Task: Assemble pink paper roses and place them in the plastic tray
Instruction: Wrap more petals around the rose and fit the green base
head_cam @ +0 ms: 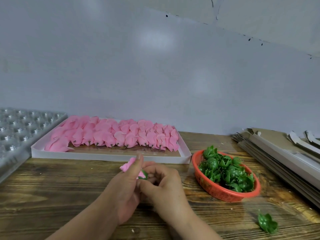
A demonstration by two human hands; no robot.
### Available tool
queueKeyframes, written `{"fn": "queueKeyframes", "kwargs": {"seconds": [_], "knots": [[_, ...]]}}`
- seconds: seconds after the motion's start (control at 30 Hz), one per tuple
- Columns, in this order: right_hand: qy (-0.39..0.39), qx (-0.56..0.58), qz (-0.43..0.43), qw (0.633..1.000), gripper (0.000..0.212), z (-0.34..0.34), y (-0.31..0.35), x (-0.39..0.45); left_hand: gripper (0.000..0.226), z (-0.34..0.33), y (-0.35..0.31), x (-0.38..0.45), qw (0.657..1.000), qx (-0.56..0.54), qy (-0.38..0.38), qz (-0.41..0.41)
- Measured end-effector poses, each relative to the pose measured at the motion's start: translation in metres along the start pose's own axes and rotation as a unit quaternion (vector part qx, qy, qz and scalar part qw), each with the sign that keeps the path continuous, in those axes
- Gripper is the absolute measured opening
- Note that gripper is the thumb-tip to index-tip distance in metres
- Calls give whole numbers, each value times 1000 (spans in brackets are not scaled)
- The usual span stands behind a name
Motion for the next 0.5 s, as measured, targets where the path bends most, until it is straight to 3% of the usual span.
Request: {"fn": "queueKeyframes", "kwargs": {"seconds": [0.13,0.3,0.5], "knots": [[17,106,-64,992,15,-3,-7,0,54,0,1,3,1000,20,13,-5],[40,140,-99,984,19,-7,-12,-1,45,-1,0,4,997,44,58,-6],[25,146,-119,982,23,-5,-12,-1,42,-4,2,2,998,37,52,9]]}}
Point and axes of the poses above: each hand's wrist, its own x-axis towards the middle knuckle, its own z-axis out of the back of the hand, y = z × x, the point moved 10 cm from there along x, towards the middle knuckle, and after that the axes turned 14 degrees about -y, right-handed, at the moved point
